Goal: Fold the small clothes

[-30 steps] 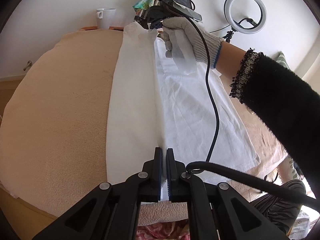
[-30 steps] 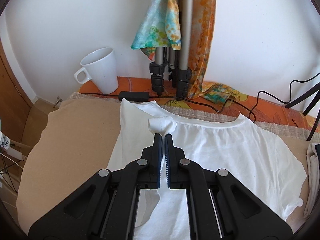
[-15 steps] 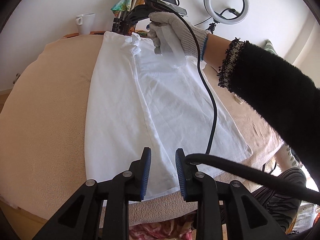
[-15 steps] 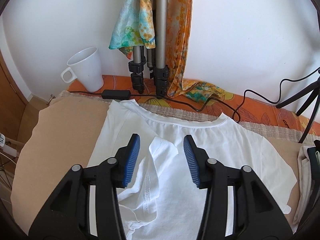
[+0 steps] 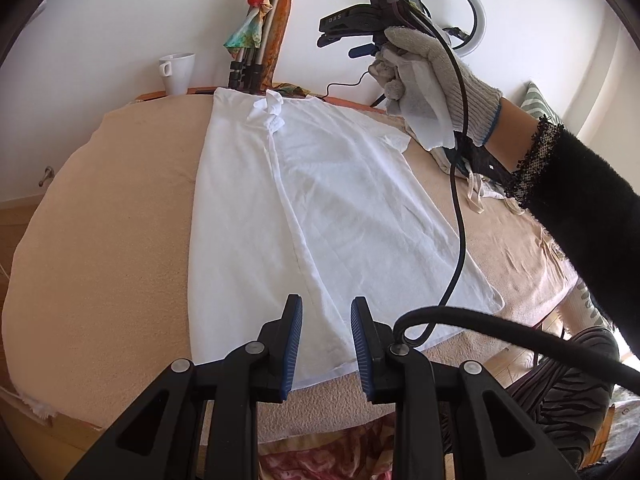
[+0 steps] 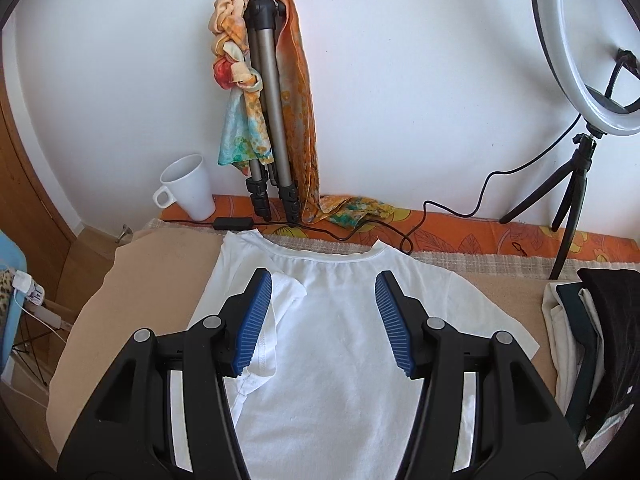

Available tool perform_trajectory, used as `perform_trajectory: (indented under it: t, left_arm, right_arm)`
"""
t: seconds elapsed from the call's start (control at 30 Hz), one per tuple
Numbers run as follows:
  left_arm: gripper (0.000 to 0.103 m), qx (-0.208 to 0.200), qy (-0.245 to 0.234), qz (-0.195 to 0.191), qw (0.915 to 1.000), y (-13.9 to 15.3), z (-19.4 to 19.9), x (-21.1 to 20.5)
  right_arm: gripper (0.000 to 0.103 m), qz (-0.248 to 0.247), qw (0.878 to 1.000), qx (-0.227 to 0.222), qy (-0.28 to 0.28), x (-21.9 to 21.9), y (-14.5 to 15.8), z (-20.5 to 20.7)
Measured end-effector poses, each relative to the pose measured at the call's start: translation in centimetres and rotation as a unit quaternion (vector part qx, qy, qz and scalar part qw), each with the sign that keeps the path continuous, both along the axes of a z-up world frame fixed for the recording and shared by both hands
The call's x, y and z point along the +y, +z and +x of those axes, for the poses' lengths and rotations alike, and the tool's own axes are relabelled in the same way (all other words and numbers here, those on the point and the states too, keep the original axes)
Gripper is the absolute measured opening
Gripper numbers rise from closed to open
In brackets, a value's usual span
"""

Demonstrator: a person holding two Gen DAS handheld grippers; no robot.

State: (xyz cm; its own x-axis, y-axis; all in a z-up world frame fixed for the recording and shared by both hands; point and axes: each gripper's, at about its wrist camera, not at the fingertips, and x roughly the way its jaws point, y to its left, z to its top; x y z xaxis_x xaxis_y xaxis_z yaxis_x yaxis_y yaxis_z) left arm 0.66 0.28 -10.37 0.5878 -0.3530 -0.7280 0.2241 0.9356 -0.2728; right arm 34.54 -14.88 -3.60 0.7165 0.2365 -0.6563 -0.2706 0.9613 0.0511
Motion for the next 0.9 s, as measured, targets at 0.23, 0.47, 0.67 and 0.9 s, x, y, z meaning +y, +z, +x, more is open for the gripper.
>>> perform_trajectory:
  t: [0.23,0.47,0.67,0.9]
  left_arm:
    - [0.024,-0.047,-0.01,0.044,0.9978,0.2,-2.9,-2.3]
    - [0.024,-0.067,-0.045,0.06,0.995,-0.4,-4.4,-7.1]
    - [0.026,-0.064,-0.08,0.05,0.9935,-0.9,-4.4,-12.0]
    - [0.03,-0.054,-0.124,0.038,0.9901,-1.9,-3.1,-18.1]
  right_arm:
    - [0.062,0.034,0.999,-0.02,-0.007,-6.3,2.6,-5.4]
    - [0.062,0.044,0.999,-0.022,-0.017,-12.5,2.8,-9.7]
    - [0.062,0.074,0.997,0.004,-0.037,-17.7,0.9,-9.9]
    - [0.063,0.102,0.992,0.055,-0.052,-22.2,-2.3,-8.3]
